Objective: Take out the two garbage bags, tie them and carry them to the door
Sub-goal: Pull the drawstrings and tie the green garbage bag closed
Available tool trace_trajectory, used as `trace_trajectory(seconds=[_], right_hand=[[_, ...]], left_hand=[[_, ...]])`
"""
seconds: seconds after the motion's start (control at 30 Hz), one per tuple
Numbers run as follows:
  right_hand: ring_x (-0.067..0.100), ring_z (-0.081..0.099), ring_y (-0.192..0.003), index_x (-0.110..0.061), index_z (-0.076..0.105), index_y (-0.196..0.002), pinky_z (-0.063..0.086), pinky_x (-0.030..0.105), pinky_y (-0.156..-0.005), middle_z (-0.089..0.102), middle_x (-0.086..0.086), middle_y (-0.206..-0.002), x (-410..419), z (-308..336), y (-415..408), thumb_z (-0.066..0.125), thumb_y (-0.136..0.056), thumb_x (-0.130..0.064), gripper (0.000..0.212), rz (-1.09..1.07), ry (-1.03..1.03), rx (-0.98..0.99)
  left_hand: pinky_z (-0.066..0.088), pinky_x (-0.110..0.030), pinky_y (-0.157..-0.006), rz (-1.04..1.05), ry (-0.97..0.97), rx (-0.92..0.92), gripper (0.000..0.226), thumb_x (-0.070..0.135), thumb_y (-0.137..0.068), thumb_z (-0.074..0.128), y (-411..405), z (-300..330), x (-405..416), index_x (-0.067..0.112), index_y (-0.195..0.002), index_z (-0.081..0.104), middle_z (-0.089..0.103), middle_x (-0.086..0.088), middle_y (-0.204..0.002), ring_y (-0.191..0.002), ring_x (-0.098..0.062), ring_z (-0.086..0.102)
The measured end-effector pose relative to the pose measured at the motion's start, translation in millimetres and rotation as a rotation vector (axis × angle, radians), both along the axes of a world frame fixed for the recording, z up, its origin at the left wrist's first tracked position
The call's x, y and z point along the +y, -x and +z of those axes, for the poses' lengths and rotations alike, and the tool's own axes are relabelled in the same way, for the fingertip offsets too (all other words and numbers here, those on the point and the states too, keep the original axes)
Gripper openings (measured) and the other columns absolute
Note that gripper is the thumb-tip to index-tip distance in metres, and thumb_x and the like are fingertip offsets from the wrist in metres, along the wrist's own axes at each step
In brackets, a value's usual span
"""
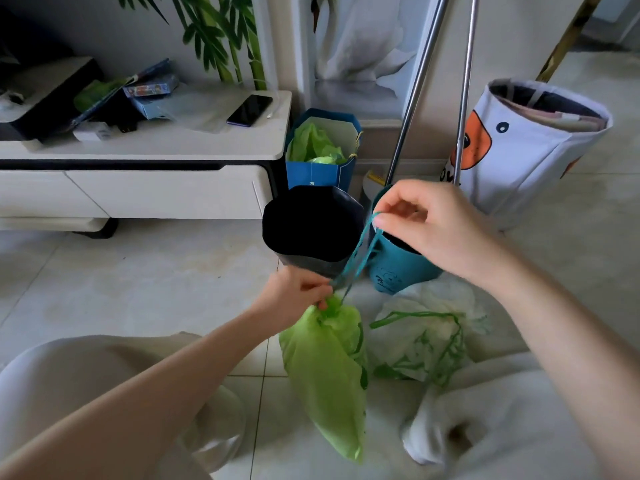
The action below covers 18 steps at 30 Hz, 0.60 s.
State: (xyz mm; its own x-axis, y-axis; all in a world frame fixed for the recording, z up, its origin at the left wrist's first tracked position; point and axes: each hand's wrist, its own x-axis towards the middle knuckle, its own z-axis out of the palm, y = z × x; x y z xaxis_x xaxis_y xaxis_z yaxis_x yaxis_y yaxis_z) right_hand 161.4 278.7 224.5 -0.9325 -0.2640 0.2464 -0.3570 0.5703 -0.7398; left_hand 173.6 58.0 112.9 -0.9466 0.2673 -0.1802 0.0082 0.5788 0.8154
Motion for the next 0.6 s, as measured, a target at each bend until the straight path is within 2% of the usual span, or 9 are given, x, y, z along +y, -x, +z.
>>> trace_trajectory(seconds=[0.07,0.13,0.2,0.3,0.4,0.5,0.53,0.6], right_hand=[[0.004,0.065,-0.070,-0.028,0.066,-0.081,0.050,0.014,-0.065,0.070,-0.010,-0.075,-9,-3,-8,0.065,-0.082,-0.029,0.001,0.076,-0.020,-0.035],[0.002,0.067,-0.073,-0.026,0.064,-0.083,0.050,0.014,-0.067,0.072,-0.009,-0.075,-18,-9,-11,0.063,-0.085,-0.023,0.004,0.130,0.010,-0.069],[0.001,0.068,-0.073,-0.025,0.063,-0.084,0.048,0.010,-0.067,0.073,-0.010,-0.076,-25,-13,-11,0.062,-0.087,-0.020,0.006,0.156,0.063,-0.078],[0.002,0.069,-0.079,-0.023,0.062,-0.086,0.053,0.016,-0.074,0.074,-0.009,-0.080,-31,-18,-9,0.061,-0.088,-0.018,0.005,0.182,0.128,-0.093],[0.005,0.069,-0.083,-0.022,0.063,-0.092,0.055,0.021,-0.079,0.073,-0.005,-0.083,-32,-21,-4,0.060,-0.089,-0.018,0.007,0.184,0.164,-0.127],[0.006,0.070,-0.082,-0.023,0.055,-0.112,0.057,0.030,-0.081,0.073,-0.002,-0.083,-30,-30,5,0.055,-0.091,-0.023,0.021,0.107,0.180,-0.289],[0.007,0.070,-0.081,-0.023,0.050,-0.119,0.056,0.036,-0.084,0.073,-0.001,-0.083,-30,-35,6,0.053,-0.091,-0.027,0.028,0.064,0.123,-0.355],[0.017,0.068,-0.086,-0.017,0.048,-0.124,0.053,0.045,-0.087,0.072,0.003,-0.089,-32,-45,5,0.047,-0.093,-0.039,0.039,0.039,-0.127,-0.487]], left_hand=[[0.047,-0.020,-0.064,-0.205,0.168,0.014,0.017,0.020,-0.087,0.062,-7,-5,6,0.028,-0.079,0.075,0.073,0.004,-0.073,-0.062,0.000,0.060],[0.051,-0.028,-0.073,-0.324,0.271,0.028,0.016,0.023,-0.088,0.059,-12,-10,10,0.019,-0.091,0.075,0.072,-0.001,-0.080,-0.073,-0.013,0.063],[0.051,-0.038,-0.075,-0.366,0.309,0.019,0.017,0.025,-0.088,0.059,-14,-12,12,0.015,-0.092,0.072,0.070,-0.008,-0.081,-0.076,-0.023,0.061],[0.053,-0.039,-0.076,-0.382,0.299,-0.001,0.021,0.034,-0.087,0.061,-14,-14,15,0.019,-0.097,0.072,0.071,-0.005,-0.084,-0.078,-0.022,0.063],[0.054,-0.038,-0.070,-0.351,0.283,-0.032,0.029,0.040,-0.089,0.059,-13,-15,17,0.015,-0.086,0.072,0.070,-0.003,-0.079,-0.073,-0.021,0.064],[0.052,-0.036,-0.063,-0.280,0.210,-0.093,0.031,0.039,-0.087,0.063,-9,-16,15,0.016,-0.068,0.071,0.069,-0.004,-0.070,-0.065,-0.025,0.062],[0.051,-0.036,-0.062,-0.250,0.173,-0.110,0.032,0.038,-0.086,0.065,-8,-16,15,0.015,-0.065,0.071,0.070,-0.007,-0.071,-0.063,-0.025,0.061],[0.049,-0.031,-0.059,-0.191,0.094,-0.142,0.030,0.036,-0.085,0.067,-6,-15,13,0.016,-0.065,0.073,0.072,-0.006,-0.071,-0.055,-0.014,0.058]])
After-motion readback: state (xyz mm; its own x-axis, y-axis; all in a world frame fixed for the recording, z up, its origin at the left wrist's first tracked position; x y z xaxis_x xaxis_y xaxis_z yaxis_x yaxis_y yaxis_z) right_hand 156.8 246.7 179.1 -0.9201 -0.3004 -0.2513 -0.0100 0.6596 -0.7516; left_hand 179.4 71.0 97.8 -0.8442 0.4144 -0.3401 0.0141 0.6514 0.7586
